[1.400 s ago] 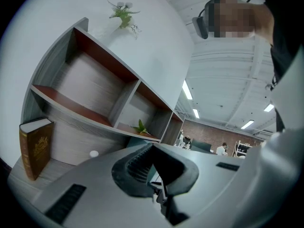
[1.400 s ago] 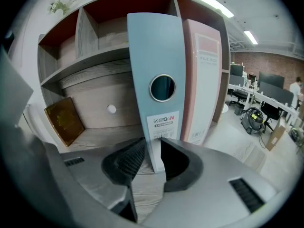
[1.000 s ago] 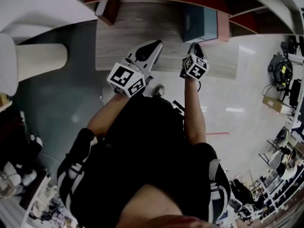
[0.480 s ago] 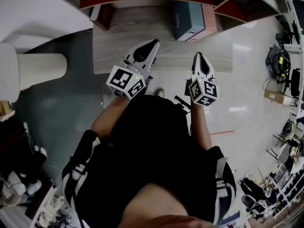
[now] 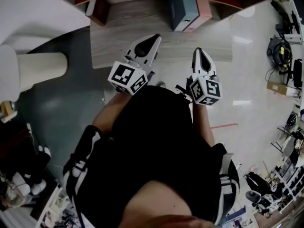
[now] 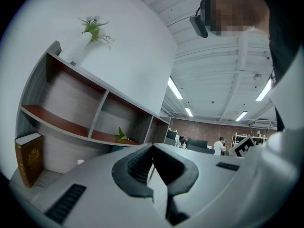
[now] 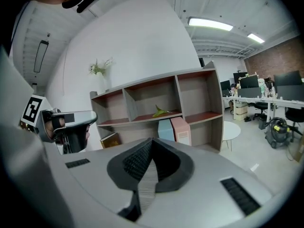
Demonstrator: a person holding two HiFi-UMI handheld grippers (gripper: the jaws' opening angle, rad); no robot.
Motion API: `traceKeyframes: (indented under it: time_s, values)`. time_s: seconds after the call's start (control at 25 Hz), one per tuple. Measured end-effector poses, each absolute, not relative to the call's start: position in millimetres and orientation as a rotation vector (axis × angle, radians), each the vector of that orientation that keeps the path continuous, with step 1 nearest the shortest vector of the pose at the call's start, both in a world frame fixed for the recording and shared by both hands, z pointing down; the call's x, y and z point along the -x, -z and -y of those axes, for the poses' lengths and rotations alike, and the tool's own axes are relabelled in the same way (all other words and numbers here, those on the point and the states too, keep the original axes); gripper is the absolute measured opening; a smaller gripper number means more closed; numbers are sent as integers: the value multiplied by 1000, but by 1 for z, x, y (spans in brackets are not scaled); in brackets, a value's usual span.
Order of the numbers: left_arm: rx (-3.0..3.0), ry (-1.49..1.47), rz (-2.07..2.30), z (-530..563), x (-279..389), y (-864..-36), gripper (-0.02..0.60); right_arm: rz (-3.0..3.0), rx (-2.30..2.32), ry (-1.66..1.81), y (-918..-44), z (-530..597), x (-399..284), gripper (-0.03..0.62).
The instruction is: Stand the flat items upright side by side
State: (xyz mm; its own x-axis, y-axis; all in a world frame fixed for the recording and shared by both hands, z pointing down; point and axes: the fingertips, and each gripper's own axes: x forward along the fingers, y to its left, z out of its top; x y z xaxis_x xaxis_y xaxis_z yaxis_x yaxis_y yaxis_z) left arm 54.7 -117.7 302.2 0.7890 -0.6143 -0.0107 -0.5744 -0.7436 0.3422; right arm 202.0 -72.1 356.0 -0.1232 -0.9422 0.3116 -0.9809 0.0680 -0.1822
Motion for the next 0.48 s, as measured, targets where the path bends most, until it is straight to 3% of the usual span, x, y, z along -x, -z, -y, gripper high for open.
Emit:
traceKeyframes:
  time_s: [0.48]
  values:
    - [-2659,168,930,113,-51,-302,21,2224,-2005,-513,-353,71,-203,25]
